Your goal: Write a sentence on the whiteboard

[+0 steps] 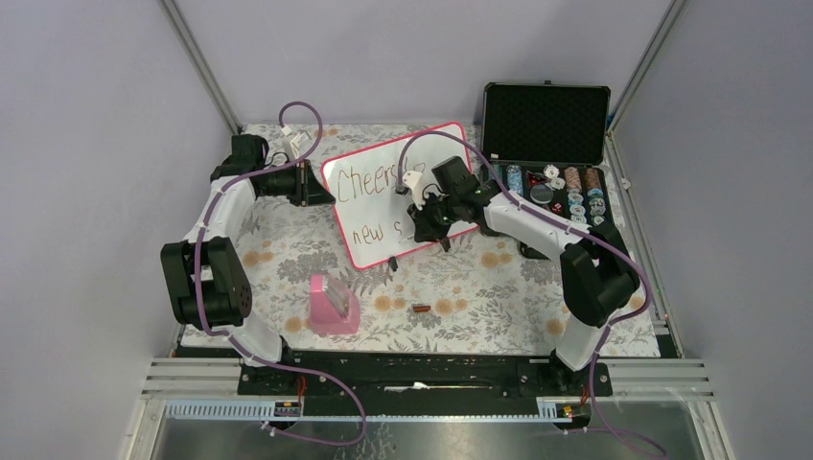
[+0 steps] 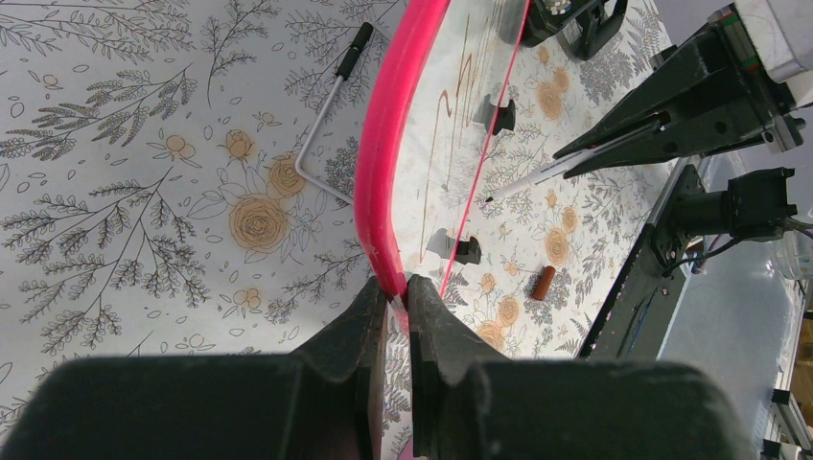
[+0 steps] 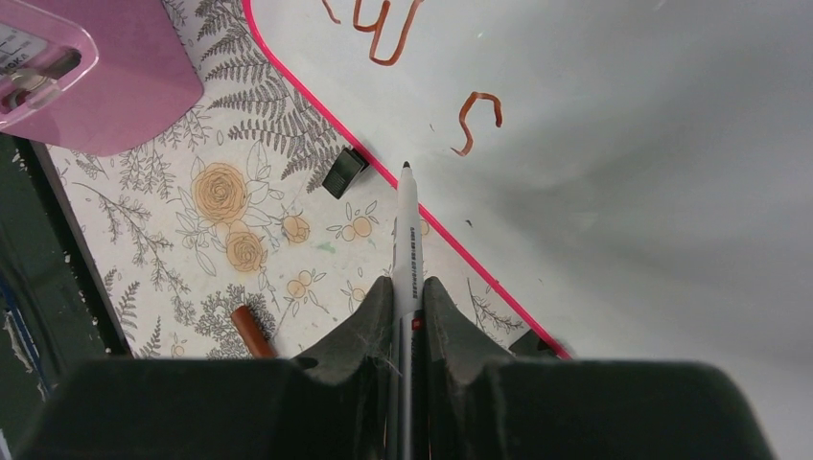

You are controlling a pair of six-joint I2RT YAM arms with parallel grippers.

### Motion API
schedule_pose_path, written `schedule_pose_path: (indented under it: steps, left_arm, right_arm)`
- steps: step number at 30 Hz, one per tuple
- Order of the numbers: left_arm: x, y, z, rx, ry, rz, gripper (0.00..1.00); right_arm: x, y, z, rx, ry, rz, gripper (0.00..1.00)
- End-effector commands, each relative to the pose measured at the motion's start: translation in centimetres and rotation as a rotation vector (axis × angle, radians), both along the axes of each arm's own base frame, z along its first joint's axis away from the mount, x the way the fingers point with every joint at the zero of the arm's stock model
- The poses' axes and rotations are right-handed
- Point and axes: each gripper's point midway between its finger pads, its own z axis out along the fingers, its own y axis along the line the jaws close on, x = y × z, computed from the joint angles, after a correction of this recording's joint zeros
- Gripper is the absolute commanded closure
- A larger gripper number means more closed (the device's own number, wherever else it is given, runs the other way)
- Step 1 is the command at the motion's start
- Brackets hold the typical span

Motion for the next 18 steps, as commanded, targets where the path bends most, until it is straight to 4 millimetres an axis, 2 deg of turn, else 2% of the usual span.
schedule_pose_path:
  steps: [1,8,13,18]
  left_arm:
    - [1.4,0.1,2.3,0.029,-0.14,-0.013,1.0]
    - [1.4,0.1,2.3,0.03,-0.142,-0.014,1.0]
    - [1.4,0.2,2.4,0.036,-0.149,-0.01,1.0]
    - [1.4,0.1,2.4,0.033,-0.145,-0.013,1.0]
  right_arm:
    - [1.2,1.4,2.1,0.035,-0.06,0.003,1.0]
    - [1.5,1.4,2.6,0.041,-0.074,-0.001,1.0]
    - [2.7,0.1,3.6,0.053,-0.091,-0.04,1.0]
    - [3.0,-0.4,4.0,0.052,-0.106,-0.05,1.0]
